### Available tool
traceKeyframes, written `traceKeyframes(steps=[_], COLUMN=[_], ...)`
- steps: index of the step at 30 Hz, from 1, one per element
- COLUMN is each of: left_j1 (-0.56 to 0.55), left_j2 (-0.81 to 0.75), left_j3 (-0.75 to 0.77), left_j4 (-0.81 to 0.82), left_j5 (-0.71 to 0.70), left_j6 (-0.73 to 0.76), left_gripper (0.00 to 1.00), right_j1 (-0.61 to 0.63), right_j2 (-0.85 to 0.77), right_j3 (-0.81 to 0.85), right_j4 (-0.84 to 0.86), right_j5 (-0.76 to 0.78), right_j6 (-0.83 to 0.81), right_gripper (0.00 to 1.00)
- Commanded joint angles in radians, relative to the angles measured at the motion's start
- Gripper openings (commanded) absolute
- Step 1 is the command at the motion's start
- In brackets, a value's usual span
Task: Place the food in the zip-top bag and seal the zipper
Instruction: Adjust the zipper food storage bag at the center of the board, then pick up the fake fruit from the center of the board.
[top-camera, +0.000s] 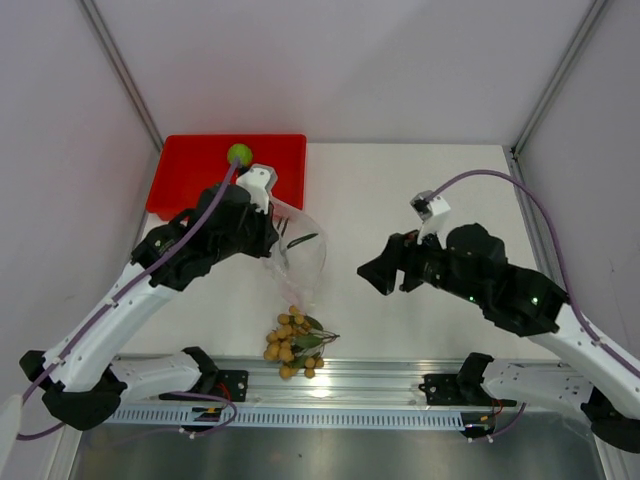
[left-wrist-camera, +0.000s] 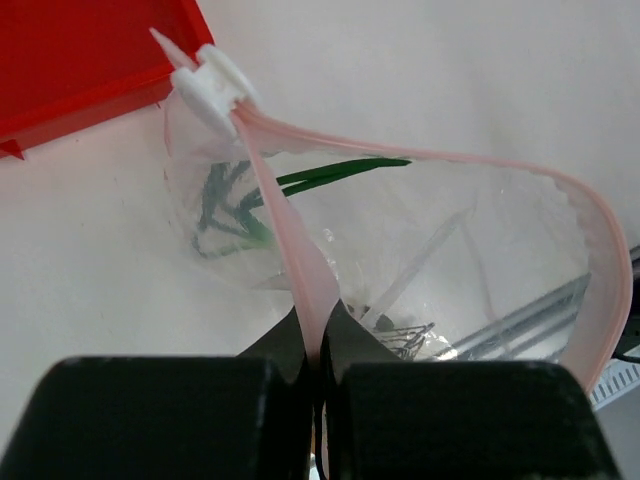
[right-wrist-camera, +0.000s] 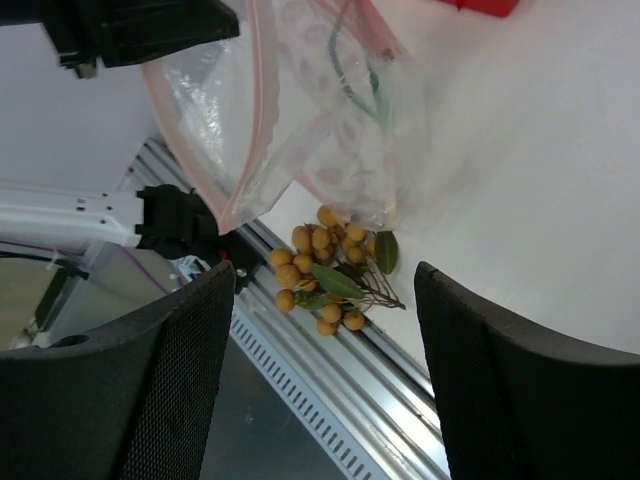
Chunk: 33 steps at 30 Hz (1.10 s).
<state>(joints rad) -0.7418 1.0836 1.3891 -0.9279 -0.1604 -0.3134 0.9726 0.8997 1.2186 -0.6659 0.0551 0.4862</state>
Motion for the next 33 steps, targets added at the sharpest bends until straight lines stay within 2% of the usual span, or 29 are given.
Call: traceKeyframes(steps=[1, 4, 8, 17, 23, 33], left_j1=[0.036, 0.051, 0.056, 0.065, 0.070, 0.076], left_j2=[-0.033, -0.057, -0.070, -0.111, -0.129, -0.152], left_j3=[0.005, 0.022, 0.034, 0.011, -0.028, -0.059], left_j4=[0.021, 0.021, 0.008, -0.003, 0.009, 0.014], left_j5=[-0.016, -0.005, 0.009, -0.001, 0.019, 0.036], left_j6=[0.033, 0.036, 0.040, 0.054, 0.057, 0.057], left_gripper=[0.01, 0.00, 0.01, 0.00, 0.01, 0.01], right_j1=[-0.003, -0.006, -0.006, -0.040, -0.048, -0.040], right_j2=[-0.076, -0.136, -0.134, -0.050, 0.057, 0.290], right_j3=[-0.080, -0.177, -0.335, -0.716, -0.843, -0.886], right_j4=[0.031, 0.042, 0.103, 0.514, 0.828, 1.071], right_j5=[-0.060, -0.078, -0.123, -0.231, -0.302, -0.330], right_j6=[0.060, 0.092, 0.170, 0.287, 0.331, 0.330], right_gripper=[0.75, 0.77, 0.75, 0.72, 0.66, 0.60])
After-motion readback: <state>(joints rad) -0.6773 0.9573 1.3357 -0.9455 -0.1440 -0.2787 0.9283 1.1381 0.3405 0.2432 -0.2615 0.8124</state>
